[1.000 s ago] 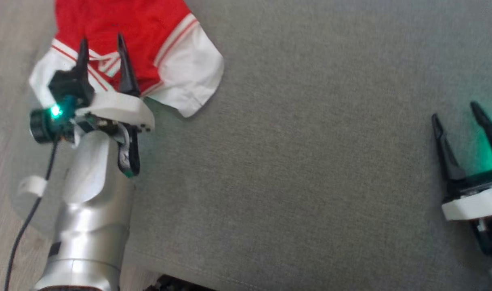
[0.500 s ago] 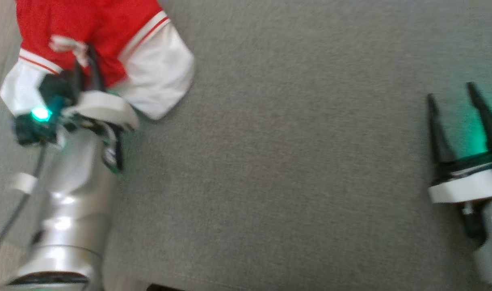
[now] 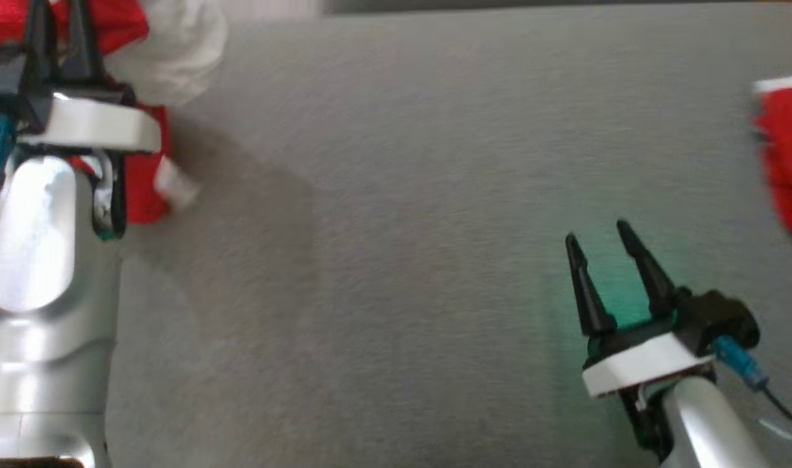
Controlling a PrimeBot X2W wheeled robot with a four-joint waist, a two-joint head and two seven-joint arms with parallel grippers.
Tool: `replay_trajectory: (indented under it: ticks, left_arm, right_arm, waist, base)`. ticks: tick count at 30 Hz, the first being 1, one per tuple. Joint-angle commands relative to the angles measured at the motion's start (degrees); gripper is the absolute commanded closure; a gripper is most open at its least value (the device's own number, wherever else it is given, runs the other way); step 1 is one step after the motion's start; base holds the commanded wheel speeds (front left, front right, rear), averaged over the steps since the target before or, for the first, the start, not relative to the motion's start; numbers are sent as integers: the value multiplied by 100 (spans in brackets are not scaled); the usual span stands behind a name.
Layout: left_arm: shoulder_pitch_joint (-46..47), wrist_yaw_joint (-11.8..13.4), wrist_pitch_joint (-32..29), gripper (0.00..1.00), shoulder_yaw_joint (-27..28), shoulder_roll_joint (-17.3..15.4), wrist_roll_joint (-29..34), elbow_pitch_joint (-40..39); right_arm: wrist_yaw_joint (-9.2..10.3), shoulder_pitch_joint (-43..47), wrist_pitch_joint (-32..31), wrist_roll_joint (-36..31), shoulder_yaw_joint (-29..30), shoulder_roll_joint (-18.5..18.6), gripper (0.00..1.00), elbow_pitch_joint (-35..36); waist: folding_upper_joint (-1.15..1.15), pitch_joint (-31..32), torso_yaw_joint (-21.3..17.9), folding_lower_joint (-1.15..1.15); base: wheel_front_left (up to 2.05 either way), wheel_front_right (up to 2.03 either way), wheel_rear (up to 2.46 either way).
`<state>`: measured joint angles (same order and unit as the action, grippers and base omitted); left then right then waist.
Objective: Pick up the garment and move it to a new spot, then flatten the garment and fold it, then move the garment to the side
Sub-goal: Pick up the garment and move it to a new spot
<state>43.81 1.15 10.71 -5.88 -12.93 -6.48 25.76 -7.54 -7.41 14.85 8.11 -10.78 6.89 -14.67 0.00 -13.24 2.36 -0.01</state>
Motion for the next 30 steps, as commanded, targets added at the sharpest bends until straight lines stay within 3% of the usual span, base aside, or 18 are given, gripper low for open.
replay_trajectory:
  ticks: [1,9,15,20,26,27,29,30]
  left_arm:
    - [189,-66,-145,100,59,-232,42,-456]
    - [91,-382,-981,100,-306,43,-265,-1717]
    - [-102,-451,-1299,100,-565,157,-321,-1967]
    - [-607,-528,-1312,100,-952,322,-335,-1644]
    - [-1273,-493,-687,100,-1414,616,-249,-407]
    - [-1323,-433,-526,85,-1464,652,-199,-151]
    - [-1379,-306,-168,0,-1533,726,-131,293]
    - [-1409,-232,13,0,-1547,770,-128,459]
  right_arm:
    - [5,11,15,44,-118,-63,0,166]
    - [5,111,15,146,-111,-283,0,303]
    - [5,44,15,182,-135,-348,0,375]
    - [5,-30,15,271,-186,-386,0,410]
    - [5,-162,15,437,-290,-399,0,383]
    - [5,-184,15,462,-299,-399,0,374]
    - [5,-211,15,479,-300,-400,0,348]
    - [5,-213,15,474,-286,-400,0,333]
  waist:
    - [0,700,-836,1]
    - [0,939,-1638,1]
    - [0,754,-1948,1]
    - [0,351,-2102,1]
    - [0,-135,-2071,1]
    - [0,-183,-2047,1]
    - [0,-237,-1974,1]
    - [0,-241,-1922,1]
  base:
    - [0,0,0]
    - [0,0,0]
    - [0,0,0]
    - [0,0,0]
    - [0,0,0]
    - [0,0,0]
    - [0,0,0]
    - [0,0,0]
